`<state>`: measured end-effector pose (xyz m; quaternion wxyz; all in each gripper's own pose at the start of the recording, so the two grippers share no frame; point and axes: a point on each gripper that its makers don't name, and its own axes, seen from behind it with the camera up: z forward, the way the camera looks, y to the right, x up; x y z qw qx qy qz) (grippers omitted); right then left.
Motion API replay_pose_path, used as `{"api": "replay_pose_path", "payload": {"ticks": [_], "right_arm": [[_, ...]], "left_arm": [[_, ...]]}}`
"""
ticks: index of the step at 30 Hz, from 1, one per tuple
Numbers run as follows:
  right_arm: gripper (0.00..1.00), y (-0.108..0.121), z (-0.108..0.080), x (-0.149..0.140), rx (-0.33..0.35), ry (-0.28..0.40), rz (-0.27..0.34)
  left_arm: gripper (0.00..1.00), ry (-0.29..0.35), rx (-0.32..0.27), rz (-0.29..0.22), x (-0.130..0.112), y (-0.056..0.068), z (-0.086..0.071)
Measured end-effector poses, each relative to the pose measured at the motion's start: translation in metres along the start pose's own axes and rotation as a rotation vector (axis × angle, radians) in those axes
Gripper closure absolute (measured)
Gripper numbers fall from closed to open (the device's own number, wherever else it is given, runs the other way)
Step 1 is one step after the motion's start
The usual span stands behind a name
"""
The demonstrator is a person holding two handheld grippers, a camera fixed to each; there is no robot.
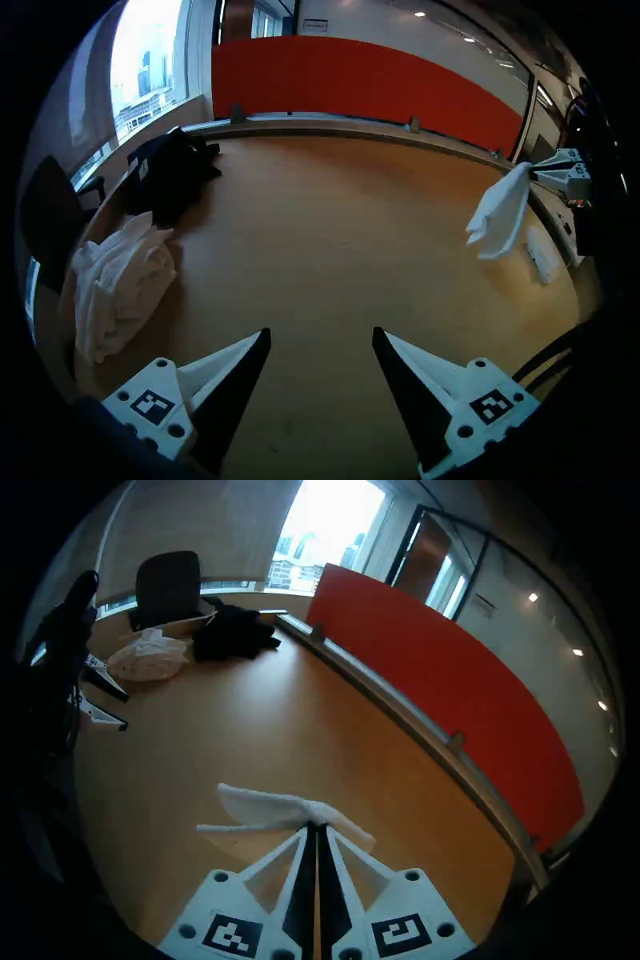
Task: Fold towel
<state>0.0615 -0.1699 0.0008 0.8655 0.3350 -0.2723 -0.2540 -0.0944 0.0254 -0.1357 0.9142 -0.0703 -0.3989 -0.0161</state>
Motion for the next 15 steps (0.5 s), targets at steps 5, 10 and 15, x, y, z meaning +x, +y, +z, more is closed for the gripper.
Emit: {"api": "replay_pose_path", "payload": {"ticks": [5, 10, 15], "right_arm": [[0.96, 0.011, -0.004, -0.003, -0.003, 0.004, 0.022], [0.96, 0.023, -0.008, -0.011, -0.008, -0.001, 0.041], [0.96, 0.037, -0.014, -0.026, -0.006, -0.018, 0.058]], "left_arm": [[0.06, 0.001, -0.001, 0.002, 0.001, 0.002, 0.0], [0.06, -0.001, -0.003, 0.001, 0.001, 0.005, 0.001], [0.06, -0.006, -0.005, 0.001, 0.001, 0.009, 0.002]]}}
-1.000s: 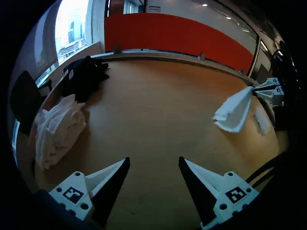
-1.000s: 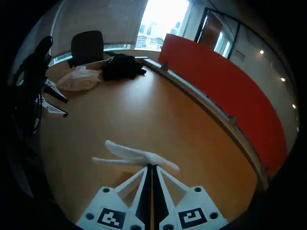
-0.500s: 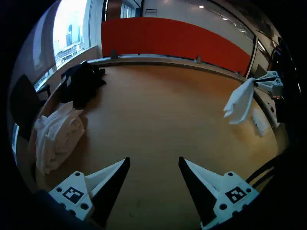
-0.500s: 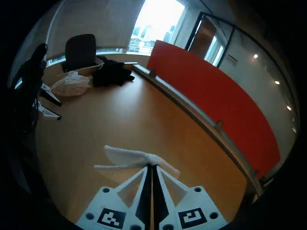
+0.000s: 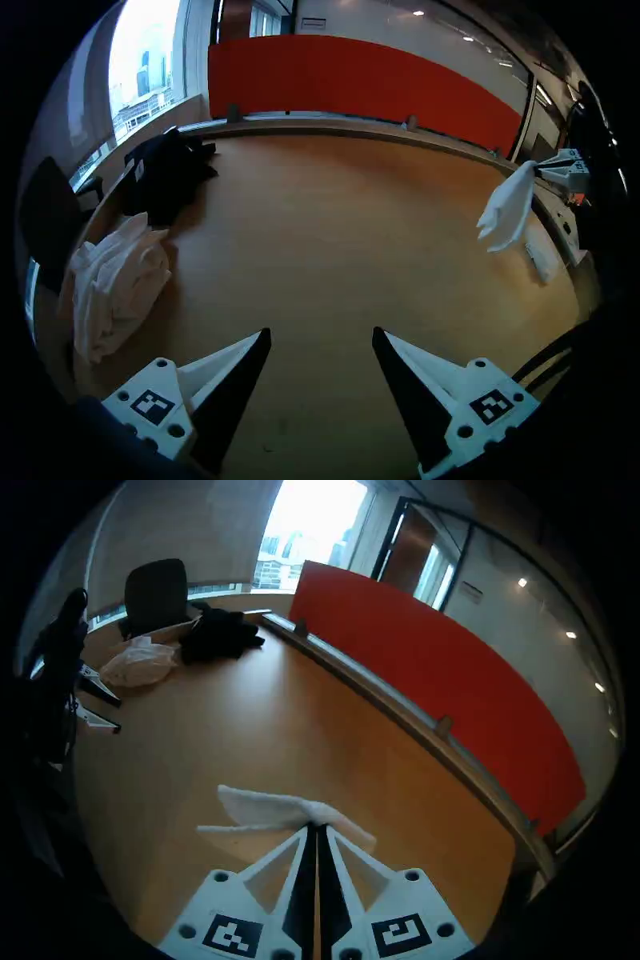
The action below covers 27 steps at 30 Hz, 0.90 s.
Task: Fold towel
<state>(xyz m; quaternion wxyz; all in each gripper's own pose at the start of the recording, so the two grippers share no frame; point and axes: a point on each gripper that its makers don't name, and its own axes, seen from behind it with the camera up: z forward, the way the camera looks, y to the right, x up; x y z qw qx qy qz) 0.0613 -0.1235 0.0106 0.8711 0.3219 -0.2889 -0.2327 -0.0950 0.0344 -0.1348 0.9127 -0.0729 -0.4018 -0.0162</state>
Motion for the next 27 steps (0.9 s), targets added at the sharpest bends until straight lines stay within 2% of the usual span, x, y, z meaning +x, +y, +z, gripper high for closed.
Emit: {"api": "replay_pose_path", "payload": {"ticks": [27], "right_arm": [[0.96, 0.117, -0.034, -0.091, -0.105, -0.098, 0.123]], "left_arm": [[0.06, -0.023, 0.02, 0.016, 0.003, 0.005, 0.003]]}}
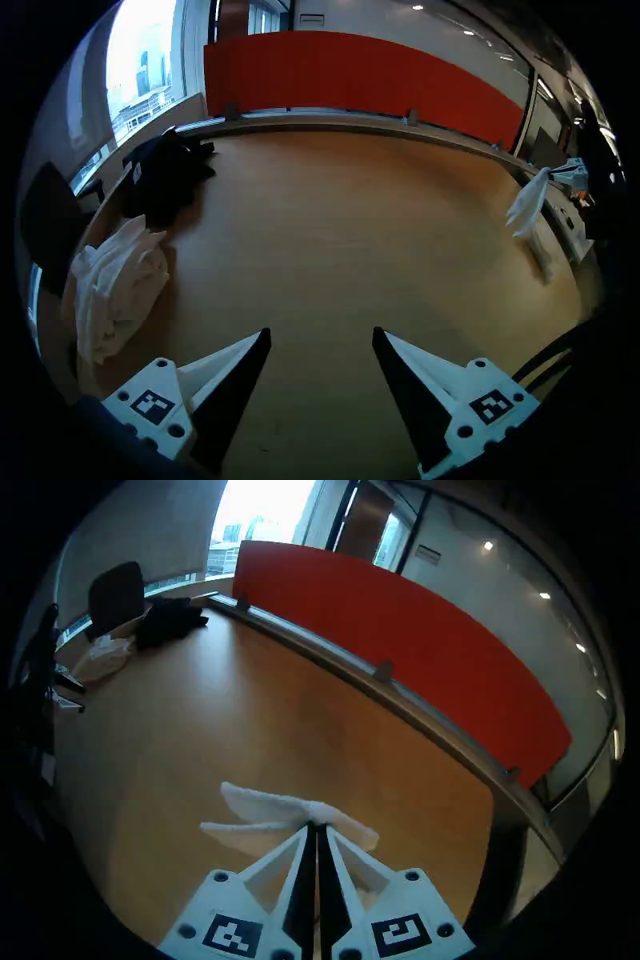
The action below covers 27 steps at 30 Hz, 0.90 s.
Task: Fold towel
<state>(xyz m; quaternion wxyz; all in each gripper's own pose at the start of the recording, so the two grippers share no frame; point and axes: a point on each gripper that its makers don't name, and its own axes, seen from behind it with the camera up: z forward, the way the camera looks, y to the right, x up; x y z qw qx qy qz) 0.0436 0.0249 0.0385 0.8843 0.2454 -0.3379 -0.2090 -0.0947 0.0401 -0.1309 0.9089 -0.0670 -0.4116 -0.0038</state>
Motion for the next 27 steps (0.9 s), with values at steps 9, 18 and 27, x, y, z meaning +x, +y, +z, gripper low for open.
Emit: {"api": "replay_pose_path", "payload": {"ticks": [9, 18, 27], "right_arm": [[0.96, 0.041, -0.007, -0.026, -0.04, -0.041, 0.024], [0.96, 0.077, -0.014, -0.043, -0.075, -0.075, 0.033], [0.96, 0.095, -0.017, -0.046, -0.089, -0.082, 0.038]], "left_arm": [[0.06, -0.002, 0.006, 0.009, 0.002, 0.004, 0.0], [0.06, -0.008, 0.008, 0.018, 0.001, 0.011, 0.0], [0.06, -0.008, 0.005, 0.024, 0.002, 0.017, -0.001]]}}
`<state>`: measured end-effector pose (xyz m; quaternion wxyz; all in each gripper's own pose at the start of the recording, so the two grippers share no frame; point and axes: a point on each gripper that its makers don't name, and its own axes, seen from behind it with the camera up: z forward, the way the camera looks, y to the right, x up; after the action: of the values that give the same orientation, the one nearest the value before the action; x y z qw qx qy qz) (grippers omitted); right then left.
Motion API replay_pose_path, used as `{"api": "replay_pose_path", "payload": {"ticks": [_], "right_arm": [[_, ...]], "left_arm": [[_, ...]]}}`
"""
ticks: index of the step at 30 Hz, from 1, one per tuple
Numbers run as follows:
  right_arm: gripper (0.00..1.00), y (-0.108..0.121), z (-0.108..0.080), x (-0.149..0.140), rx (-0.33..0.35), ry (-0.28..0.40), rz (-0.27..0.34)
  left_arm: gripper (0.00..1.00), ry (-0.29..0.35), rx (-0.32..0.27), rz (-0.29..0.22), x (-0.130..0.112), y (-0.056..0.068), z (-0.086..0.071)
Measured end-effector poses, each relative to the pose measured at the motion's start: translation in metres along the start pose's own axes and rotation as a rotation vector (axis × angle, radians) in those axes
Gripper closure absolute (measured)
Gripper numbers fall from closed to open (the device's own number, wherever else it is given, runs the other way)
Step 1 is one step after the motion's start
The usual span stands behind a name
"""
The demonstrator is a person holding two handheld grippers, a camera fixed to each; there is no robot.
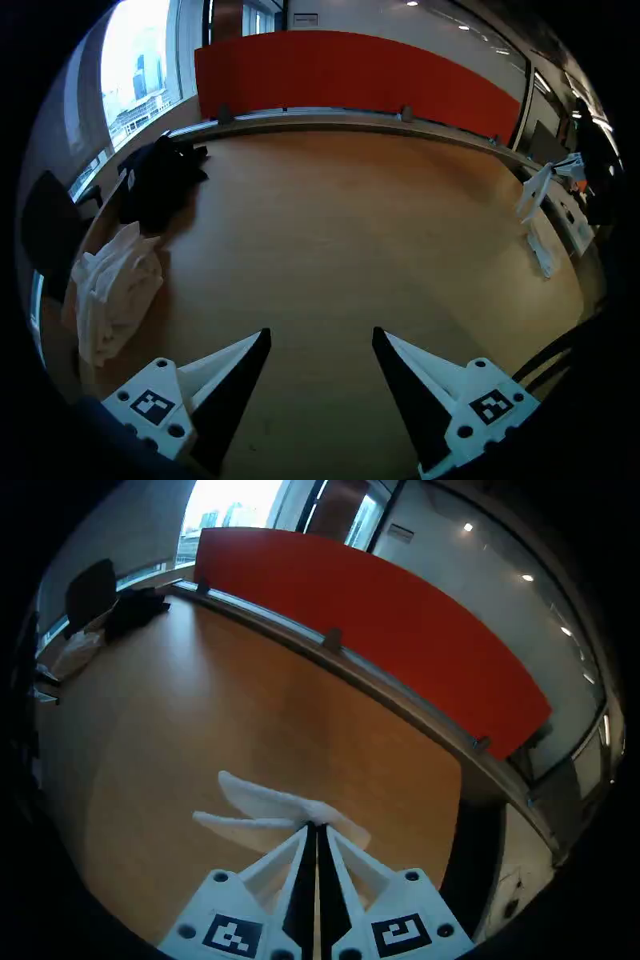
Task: Fold towel
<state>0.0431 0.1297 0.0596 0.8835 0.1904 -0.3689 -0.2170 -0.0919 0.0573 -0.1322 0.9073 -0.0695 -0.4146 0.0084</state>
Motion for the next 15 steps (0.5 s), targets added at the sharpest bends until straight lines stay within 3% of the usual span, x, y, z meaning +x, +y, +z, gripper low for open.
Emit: {"api": "replay_pose_path", "payload": {"ticks": [15], "right_arm": [[0.96, 0.005, -0.008, -0.017, -0.008, -0.022, 0.008]], "left_arm": [[0.06, 0.001, 0.0, 0.006, 0.002, 0.002, 0.0]]}}
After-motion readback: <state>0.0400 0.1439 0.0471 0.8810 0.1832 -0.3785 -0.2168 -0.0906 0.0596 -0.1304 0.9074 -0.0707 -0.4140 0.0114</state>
